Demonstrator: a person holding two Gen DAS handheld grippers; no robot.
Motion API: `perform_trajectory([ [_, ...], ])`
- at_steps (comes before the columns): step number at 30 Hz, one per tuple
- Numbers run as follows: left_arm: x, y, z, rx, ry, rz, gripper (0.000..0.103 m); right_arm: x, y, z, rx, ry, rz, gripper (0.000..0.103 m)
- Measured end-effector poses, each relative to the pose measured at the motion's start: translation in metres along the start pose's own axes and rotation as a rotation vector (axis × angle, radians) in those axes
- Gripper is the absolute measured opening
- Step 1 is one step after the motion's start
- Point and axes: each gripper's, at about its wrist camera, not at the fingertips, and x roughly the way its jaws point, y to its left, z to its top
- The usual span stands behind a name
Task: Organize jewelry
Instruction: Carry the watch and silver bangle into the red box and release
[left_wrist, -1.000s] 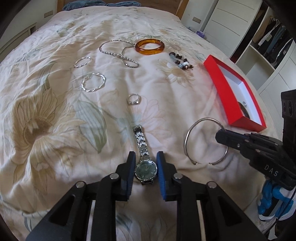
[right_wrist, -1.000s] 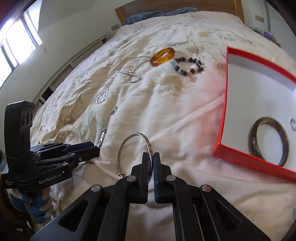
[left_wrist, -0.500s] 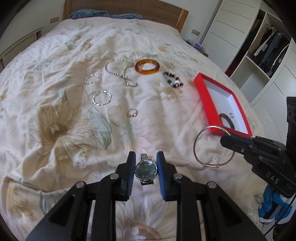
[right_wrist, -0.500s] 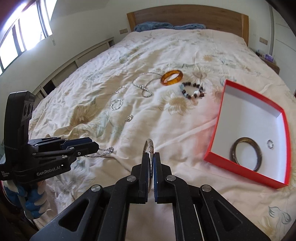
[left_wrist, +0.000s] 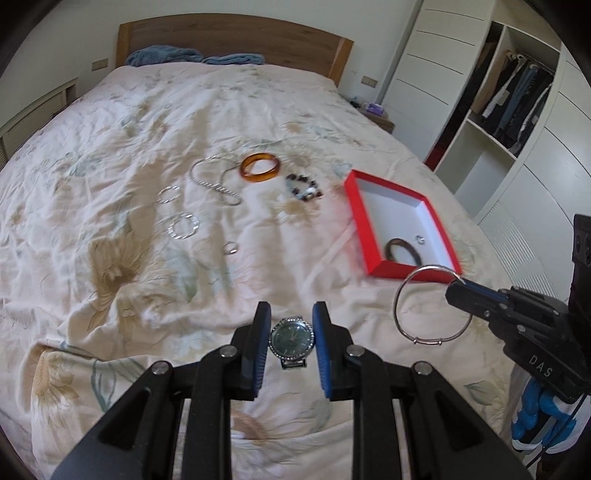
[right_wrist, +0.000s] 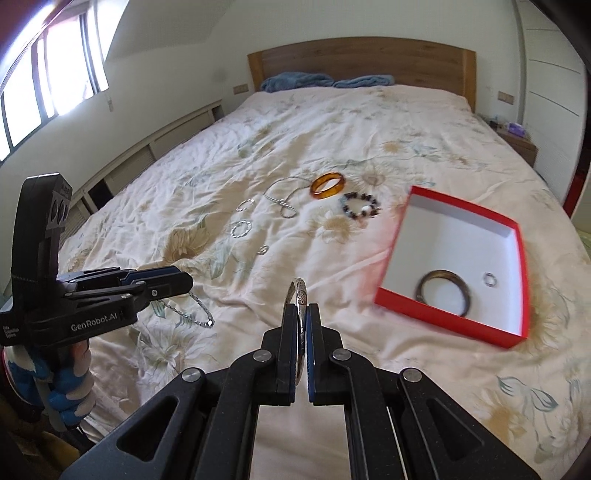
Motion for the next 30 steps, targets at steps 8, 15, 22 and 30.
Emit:
perform_trajectory([
  [8,0.022,-0.065,0.036,0.087,0.010,-0.076,0.021,-0.030,-0.058,0.003,0.041,-0.045,-0.082,0.005],
  [15,0.069,-0.129,0.083,0.171,0.013,-0.130,0.021,-0.019,-0.127,0.032,0.071,-0.064,-0.147,0.005],
  [22,0.143,-0.167,0.121,0.204,0.046,-0.140,0.021,0.029,-0.186,0.062,0.102,-0.057,-0.154,0.005],
  [30,0.218,-0.178,0.134,0.192,0.103,-0.132,0.021,0.083,-0.230,0.086,0.143,-0.058,-0.110,0.005],
])
